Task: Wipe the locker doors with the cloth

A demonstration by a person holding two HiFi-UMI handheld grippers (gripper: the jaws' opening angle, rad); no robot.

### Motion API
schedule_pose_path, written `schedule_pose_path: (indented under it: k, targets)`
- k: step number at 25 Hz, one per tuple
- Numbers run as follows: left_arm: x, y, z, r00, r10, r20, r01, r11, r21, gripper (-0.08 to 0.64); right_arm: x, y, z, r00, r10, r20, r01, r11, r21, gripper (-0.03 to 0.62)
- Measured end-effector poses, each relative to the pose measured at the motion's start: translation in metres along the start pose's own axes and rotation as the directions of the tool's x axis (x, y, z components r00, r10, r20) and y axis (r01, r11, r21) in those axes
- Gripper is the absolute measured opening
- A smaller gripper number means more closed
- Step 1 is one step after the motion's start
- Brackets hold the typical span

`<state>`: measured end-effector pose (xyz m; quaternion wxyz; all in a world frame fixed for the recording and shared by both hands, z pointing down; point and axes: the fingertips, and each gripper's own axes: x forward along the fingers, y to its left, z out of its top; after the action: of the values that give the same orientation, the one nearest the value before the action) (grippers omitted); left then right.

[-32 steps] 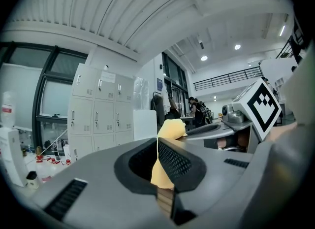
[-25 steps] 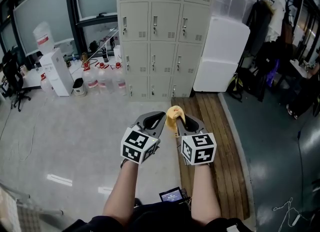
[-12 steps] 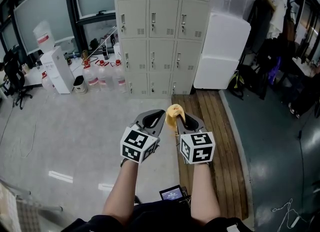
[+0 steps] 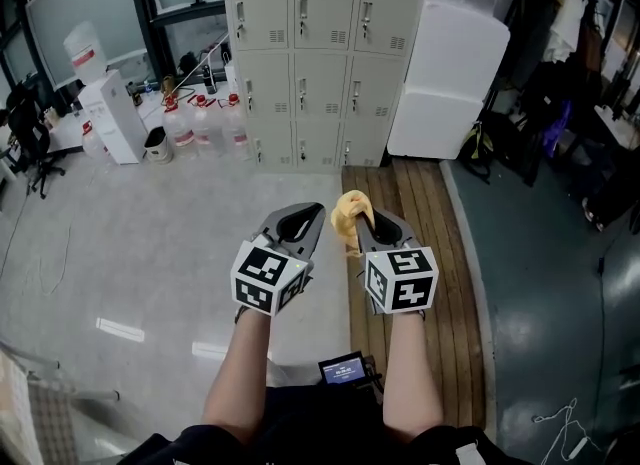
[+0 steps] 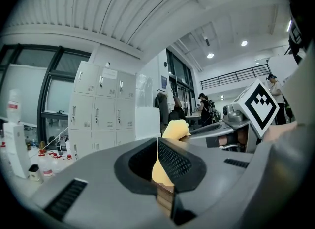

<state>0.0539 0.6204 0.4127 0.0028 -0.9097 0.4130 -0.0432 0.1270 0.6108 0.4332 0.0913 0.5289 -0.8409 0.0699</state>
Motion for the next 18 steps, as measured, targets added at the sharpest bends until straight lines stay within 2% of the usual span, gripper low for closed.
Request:
schedule_pose_path:
  k: [8, 12, 18]
  targets:
    - [0.047, 0.046, -0.015, 1.0, -0.016, -0.005, 0.015, 0.999, -0.045, 0.025, 0.056, -0.033, -0.002, 0.999, -0.031, -0.028, 0.031, 1.0, -0.002, 0.075]
    - [0.082, 0.094, -0.023, 0.999, -0.034, -0.01, 0.033, 0.998, -0.061, 0.025, 0.111, -0.046, 0.004, 0.998, -0.058, -0.041, 0.058, 0.998, -0.002, 0.075]
    - [0.129, 0.179, -0.006, 0.997, -0.075, 0.0, 0.075, 0.996, -0.05, 0.025, 0.198, -0.054, 0.041, 0.995, -0.1, -0.027, 0.1, 0.995, 0.01, 0.075]
